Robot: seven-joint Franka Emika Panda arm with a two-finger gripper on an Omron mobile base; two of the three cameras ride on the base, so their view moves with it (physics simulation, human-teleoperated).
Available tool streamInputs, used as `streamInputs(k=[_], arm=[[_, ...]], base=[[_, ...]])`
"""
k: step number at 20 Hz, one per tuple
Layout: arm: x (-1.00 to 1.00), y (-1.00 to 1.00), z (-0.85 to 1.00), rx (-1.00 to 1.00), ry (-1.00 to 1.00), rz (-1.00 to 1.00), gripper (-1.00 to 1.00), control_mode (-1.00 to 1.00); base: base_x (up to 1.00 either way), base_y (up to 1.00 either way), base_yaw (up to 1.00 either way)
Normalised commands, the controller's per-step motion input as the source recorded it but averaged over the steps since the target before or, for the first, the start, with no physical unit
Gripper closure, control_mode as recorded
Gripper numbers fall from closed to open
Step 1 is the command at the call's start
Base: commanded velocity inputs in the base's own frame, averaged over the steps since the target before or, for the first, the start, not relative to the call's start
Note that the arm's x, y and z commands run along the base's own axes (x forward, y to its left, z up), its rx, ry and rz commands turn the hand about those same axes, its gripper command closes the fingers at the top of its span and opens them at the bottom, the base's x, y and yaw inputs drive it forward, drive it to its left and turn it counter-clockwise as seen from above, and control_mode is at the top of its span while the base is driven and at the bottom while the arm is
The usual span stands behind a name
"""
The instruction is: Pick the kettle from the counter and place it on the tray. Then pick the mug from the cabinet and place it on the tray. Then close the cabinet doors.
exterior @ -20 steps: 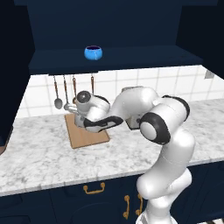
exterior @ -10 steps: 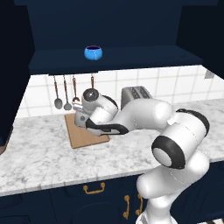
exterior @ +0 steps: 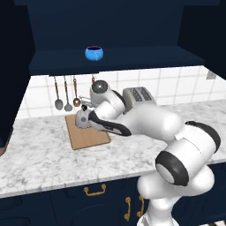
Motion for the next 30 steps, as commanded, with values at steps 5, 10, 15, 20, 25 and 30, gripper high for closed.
streamInputs(k=[5,10,15,20,25,30], arm=[[-0.45,-0.12,0.39,0.00,-0.09,0.02,-1.00,-1.00],[-0.33,-0.12,0.55,-0.02,-0.14,0.08,-1.00,-1.00],[-0.11,-0.20,0.72,-0.04,-0.15,0.11,-1.00,-1.00],[-0.04,-0.27,0.64,-0.01,-0.21,0.21,-1.00,-1.00],[-0.04,-0.24,0.72,-0.09,-0.26,0.23,-1.00,-1.00],[-0.03,0.00,0.44,-0.07,-0.13,0.05,-1.00,-1.00]], base=[[0.00,0.00,0.00],[0.00,0.00,0.00],[0.00,0.00,0.00],[0.00,0.00,0.00],[0.00,0.00,0.00],[0.00,0.00,0.00]])
